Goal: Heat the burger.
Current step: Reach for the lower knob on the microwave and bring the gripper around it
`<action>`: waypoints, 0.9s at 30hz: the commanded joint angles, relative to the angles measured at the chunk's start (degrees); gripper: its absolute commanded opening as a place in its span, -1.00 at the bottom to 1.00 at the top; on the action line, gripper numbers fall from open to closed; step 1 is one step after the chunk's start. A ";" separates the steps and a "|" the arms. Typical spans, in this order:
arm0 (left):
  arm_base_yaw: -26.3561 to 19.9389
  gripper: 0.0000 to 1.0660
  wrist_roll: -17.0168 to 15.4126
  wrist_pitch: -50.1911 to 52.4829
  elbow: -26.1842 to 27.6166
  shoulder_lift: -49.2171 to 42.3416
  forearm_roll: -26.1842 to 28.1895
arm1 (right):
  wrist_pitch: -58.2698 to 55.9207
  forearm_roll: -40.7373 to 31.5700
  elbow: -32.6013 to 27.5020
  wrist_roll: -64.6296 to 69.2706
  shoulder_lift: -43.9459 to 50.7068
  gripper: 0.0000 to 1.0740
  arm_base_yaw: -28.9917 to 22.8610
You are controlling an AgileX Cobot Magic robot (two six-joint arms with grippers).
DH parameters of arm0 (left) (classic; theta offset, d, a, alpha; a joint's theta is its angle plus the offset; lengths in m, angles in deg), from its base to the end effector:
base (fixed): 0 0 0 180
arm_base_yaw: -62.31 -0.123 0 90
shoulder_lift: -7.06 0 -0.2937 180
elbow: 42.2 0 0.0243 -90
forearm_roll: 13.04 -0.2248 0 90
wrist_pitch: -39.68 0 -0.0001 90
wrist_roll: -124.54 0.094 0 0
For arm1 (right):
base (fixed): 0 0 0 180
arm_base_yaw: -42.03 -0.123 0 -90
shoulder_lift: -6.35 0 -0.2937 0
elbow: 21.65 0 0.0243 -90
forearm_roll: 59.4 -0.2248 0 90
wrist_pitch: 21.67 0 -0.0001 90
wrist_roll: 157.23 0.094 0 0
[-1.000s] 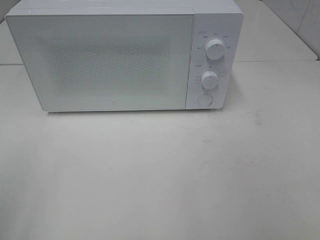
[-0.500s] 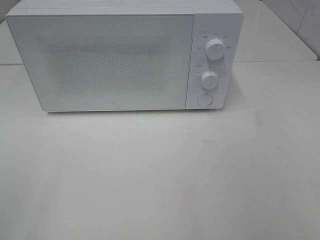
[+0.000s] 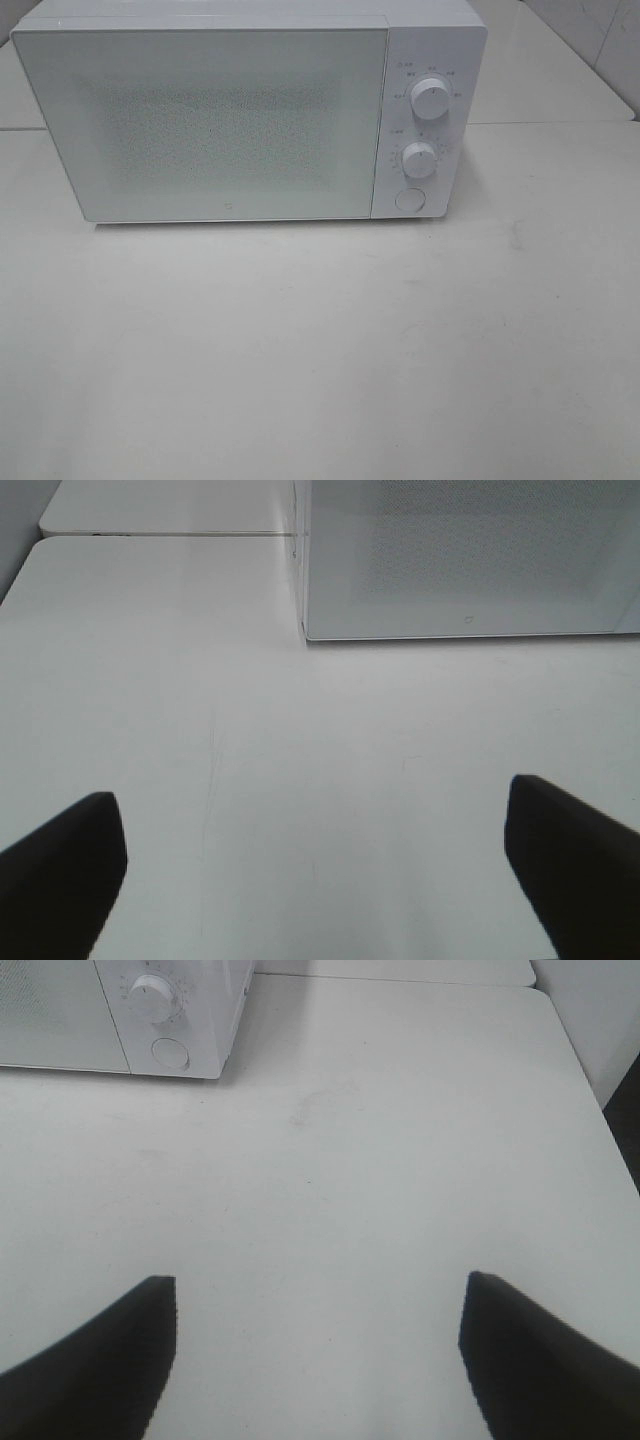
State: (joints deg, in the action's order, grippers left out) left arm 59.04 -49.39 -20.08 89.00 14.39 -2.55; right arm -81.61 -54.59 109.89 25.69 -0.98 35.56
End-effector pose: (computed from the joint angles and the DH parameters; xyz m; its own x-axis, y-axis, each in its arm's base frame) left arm -0.0335 -0.0167 0.2659 -0.4282 -0.0116 -0.9036 0.0910 0.9943 -0.0559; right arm -0.0336 -0.0107 0.2663 -0.4304 -0.0399 -0.9018 -0.0436 0.9988 -0.0234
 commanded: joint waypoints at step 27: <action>0.40 0.83 -0.40 0.46 -0.17 -1.32 0.11 | 3.27 -1.03 2.12 1.32 -5.44 0.42 0.29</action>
State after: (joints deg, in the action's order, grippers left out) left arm 59.04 -49.39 -20.08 89.00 14.39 -2.67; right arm -81.09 -55.33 110.75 26.20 -4.48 35.56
